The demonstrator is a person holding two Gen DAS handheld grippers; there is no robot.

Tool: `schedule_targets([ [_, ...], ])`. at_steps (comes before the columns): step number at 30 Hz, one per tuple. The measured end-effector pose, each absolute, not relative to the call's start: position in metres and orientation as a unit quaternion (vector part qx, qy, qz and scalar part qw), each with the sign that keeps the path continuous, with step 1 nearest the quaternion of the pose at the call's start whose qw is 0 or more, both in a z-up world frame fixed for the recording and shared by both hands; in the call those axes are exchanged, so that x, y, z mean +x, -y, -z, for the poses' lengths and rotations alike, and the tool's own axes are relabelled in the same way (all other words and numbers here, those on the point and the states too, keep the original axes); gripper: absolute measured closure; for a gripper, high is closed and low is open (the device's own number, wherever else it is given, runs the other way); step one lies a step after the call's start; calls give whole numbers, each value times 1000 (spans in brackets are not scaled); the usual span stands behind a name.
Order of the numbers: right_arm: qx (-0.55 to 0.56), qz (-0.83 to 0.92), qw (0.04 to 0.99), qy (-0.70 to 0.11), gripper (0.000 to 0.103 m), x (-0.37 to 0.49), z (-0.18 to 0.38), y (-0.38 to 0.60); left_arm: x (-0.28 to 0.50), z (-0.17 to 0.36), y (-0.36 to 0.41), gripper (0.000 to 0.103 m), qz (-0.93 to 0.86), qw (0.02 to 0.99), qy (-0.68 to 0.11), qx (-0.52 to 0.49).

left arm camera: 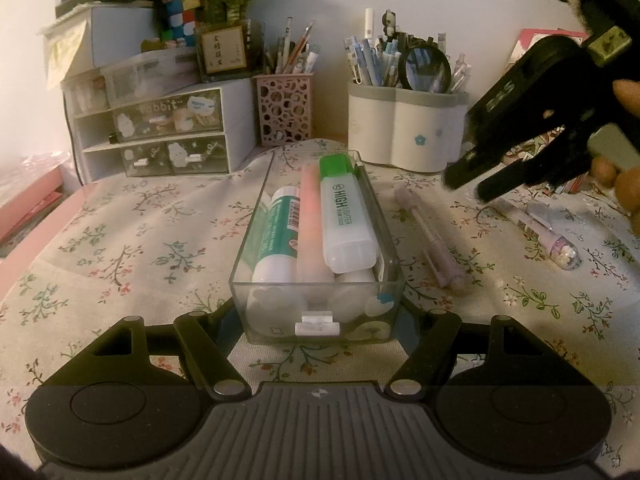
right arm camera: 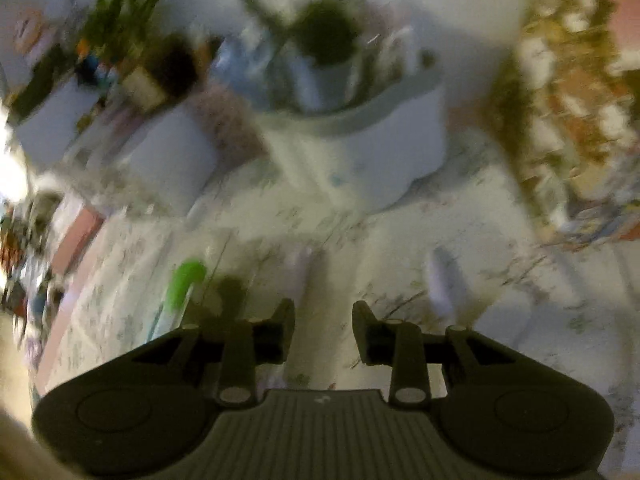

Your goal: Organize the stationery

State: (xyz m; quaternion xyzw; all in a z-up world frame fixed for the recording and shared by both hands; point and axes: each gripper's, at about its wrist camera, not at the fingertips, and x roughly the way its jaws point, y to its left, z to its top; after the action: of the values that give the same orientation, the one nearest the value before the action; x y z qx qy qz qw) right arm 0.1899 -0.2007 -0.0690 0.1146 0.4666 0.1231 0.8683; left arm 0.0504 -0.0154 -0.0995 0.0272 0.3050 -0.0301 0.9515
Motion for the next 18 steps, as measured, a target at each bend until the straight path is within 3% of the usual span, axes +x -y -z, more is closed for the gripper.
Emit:
schedule_targets([
  [6, 89, -68, 869, -483, 66, 195, 76, 241, 50, 100, 15, 31, 30, 952, -305, 27],
  [12, 31, -83, 871, -484, 63, 196, 76, 222, 51, 99, 16, 31, 31, 951, -305, 28],
  [18, -32, -112, 856, -503, 71, 195, 84, 200, 51, 99, 16, 31, 31, 951, -305, 28],
])
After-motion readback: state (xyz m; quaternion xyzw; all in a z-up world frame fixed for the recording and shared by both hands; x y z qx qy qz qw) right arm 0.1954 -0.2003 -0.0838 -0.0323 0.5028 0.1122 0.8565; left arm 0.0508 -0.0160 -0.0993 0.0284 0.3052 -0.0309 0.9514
